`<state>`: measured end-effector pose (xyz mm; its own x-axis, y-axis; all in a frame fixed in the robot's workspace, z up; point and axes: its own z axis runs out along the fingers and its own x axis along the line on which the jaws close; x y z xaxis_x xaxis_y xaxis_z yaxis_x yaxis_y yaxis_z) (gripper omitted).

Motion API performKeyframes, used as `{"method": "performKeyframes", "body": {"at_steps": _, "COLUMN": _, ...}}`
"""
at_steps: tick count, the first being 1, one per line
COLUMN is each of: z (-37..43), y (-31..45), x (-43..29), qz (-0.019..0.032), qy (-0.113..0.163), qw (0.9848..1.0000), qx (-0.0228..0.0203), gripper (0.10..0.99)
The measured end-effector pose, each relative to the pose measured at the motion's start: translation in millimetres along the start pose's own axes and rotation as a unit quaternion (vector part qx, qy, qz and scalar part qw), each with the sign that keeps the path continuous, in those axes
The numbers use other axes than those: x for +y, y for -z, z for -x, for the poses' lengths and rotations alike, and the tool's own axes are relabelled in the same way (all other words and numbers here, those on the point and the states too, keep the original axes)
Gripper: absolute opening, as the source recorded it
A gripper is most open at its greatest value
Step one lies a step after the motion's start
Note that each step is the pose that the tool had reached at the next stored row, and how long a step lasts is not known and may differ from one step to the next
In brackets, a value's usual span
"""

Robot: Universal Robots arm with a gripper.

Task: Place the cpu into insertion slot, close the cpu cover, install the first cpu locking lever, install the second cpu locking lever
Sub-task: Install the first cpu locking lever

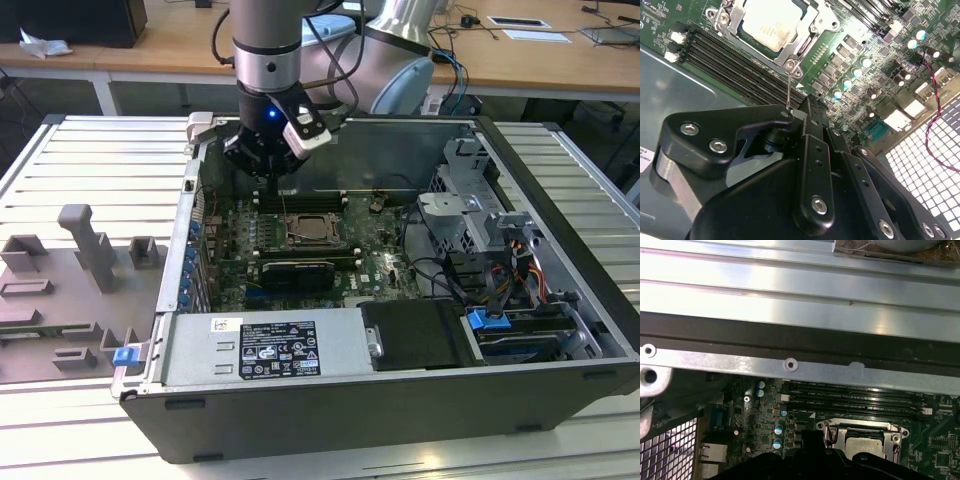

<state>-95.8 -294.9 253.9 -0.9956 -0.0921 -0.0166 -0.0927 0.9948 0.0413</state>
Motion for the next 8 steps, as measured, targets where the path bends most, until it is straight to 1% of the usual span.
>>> {"method": "performKeyframes", "body": {"at_steps": 5, "z": 0.5, "y": -0.1, "x": -0.1, "qz": -0.0011, "qy": 0.000, "qw": 1.0000, "qx": 0.0001, "gripper": 0.106}}
{"method": "performKeyframes", "body": {"at_steps": 8, "z": 4.2, "y": -0.4, "x": -0.4, "qz": -0.0013, "qy": 0.000, "qw": 1.0000, "qx": 0.0001, "gripper": 0.106}}
